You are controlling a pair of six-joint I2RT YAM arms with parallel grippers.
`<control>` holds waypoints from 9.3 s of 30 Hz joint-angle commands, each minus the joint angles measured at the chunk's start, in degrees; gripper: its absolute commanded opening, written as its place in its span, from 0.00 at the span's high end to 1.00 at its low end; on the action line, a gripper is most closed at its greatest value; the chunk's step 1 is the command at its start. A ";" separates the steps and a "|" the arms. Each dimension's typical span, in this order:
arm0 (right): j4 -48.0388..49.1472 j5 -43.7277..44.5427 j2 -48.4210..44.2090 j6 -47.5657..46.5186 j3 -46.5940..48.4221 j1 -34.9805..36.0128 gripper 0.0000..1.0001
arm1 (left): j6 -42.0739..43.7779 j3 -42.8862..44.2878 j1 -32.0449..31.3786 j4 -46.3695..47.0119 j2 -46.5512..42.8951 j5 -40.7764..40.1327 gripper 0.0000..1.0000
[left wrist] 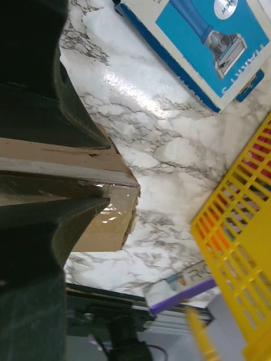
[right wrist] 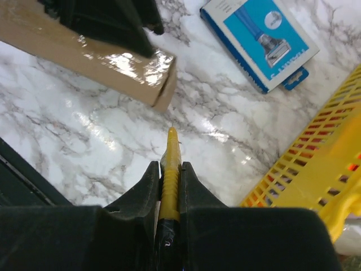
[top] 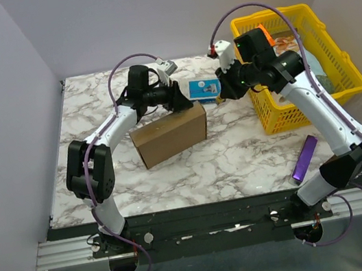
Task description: Unpack the express box
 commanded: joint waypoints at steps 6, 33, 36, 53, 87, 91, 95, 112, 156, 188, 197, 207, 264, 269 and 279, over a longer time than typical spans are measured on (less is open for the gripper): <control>31.56 -32.39 -15.16 -21.15 -21.32 -5.98 1.00 | 14.38 6.01 -0.98 -12.07 -9.83 12.17 0.47; 30.52 -34.54 -11.74 -10.89 -19.30 -5.63 0.67 | 21.24 14.71 -7.67 -19.53 -9.65 8.67 1.00; 33.33 -26.11 -11.83 -1.83 -18.43 -5.72 0.31 | 18.53 15.16 -4.86 -23.13 -10.53 1.57 1.00; 30.35 -19.83 -15.52 -4.71 -35.29 -5.63 0.41 | 19.31 -12.58 27.23 -40.37 -15.98 -33.43 1.00; 41.42 -15.09 0.03 -8.32 -35.57 1.57 0.88 | 18.34 5.34 16.77 -41.25 -3.22 -1.65 0.83; 41.95 -13.34 4.95 -8.23 -29.78 1.66 0.89 | 19.57 -1.00 16.68 -40.90 -8.59 5.03 0.85; 43.00 -12.54 11.63 -7.28 -22.31 1.75 0.89 | 21.23 -6.19 15.45 -41.16 -12.90 8.83 0.84; 36.24 -15.62 27.29 2.05 0.38 5.35 0.83 | 17.55 -9.64 10.71 -35.00 -15.20 13.05 0.76; 8.81 12.76 25.44 11.03 12.51 20.55 0.12 | -8.11 -18.68 10.09 -9.08 -17.21 -9.53 0.61; 8.55 9.78 26.41 9.00 11.81 20.91 0.26 | -9.96 -20.35 10.00 -6.09 -14.32 -8.65 0.62; 8.20 6.44 25.62 9.17 12.25 19.33 0.36 | -9.25 -20.79 10.00 -6.44 -13.70 -9.09 0.62; 2.32 13.02 29.65 -0.49 20.24 21.52 0.59 | -9.43 -21.76 10.00 -6.27 -13.61 -9.09 0.62; -2.26 -11.55 29.39 15.67 21.65 12.12 0.38 | -8.38 -19.39 10.00 -8.02 -8.78 -9.79 0.62; -2.26 -19.21 29.04 17.52 20.34 8.35 0.40 | -6.80 -19.30 10.26 -9.26 -8.07 -10.41 0.62; -1.21 -38.30 29.66 19.98 17.61 2.98 0.42 | -5.47 -19.12 10.35 -9.08 -5.44 -10.76 0.62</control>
